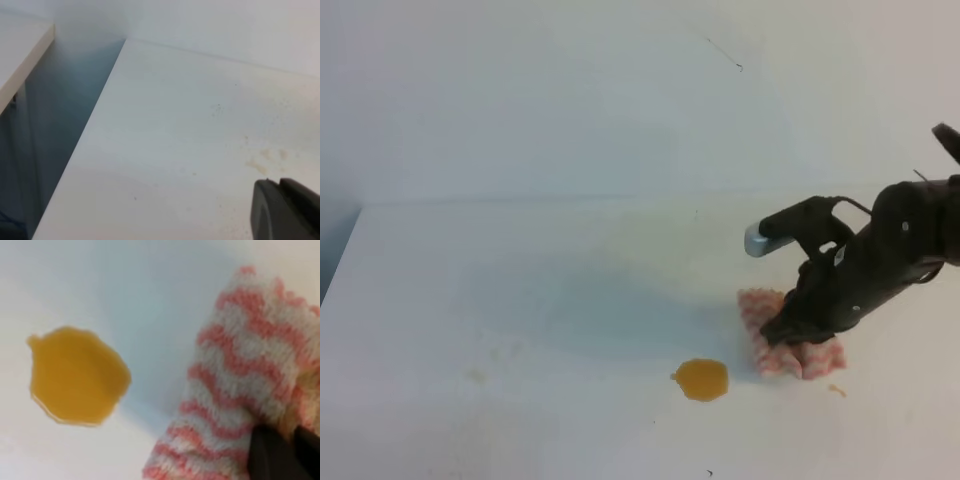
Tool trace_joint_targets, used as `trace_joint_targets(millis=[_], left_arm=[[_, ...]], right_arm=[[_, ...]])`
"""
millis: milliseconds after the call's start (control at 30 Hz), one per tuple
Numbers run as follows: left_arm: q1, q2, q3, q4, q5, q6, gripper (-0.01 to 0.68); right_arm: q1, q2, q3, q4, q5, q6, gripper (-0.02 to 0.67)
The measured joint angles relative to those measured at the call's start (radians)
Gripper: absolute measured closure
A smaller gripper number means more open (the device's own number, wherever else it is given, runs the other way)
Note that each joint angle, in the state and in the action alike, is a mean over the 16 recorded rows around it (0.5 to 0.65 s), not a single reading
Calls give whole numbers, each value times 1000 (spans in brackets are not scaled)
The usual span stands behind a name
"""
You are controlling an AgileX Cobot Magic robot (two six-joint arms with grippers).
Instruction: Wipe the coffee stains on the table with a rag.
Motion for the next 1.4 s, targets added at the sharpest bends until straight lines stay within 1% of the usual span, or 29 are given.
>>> trace_joint_targets(millis=[200, 500, 633, 767, 867, 1000, 1233, 1400], left_arm=[[0, 0, 0, 0, 0, -1, 674], [0, 0, 0, 0, 0, -3, 674], [0, 0, 0, 0, 0, -3, 674], [0, 0, 0, 0, 0, -2, 674], [0, 0, 0, 0, 0, -2, 674], [0, 0, 0, 0, 0, -1, 674], [0, 0, 0, 0, 0, 0, 674], [0, 0, 0, 0, 0, 1, 674]], right_arm=[[68, 65, -74, 38, 23, 17, 653], [240, 174, -208, 80, 51, 36, 653], [293, 201, -254, 64, 61, 66, 653], [309, 201, -250, 20, 61, 112, 653], [290, 176, -199, -21, 44, 147, 653], [219, 114, -75, -72, 3, 191, 653], [15, -47, 189, -112, -72, 208, 653], [-115, -140, 306, -101, -100, 193, 653]])
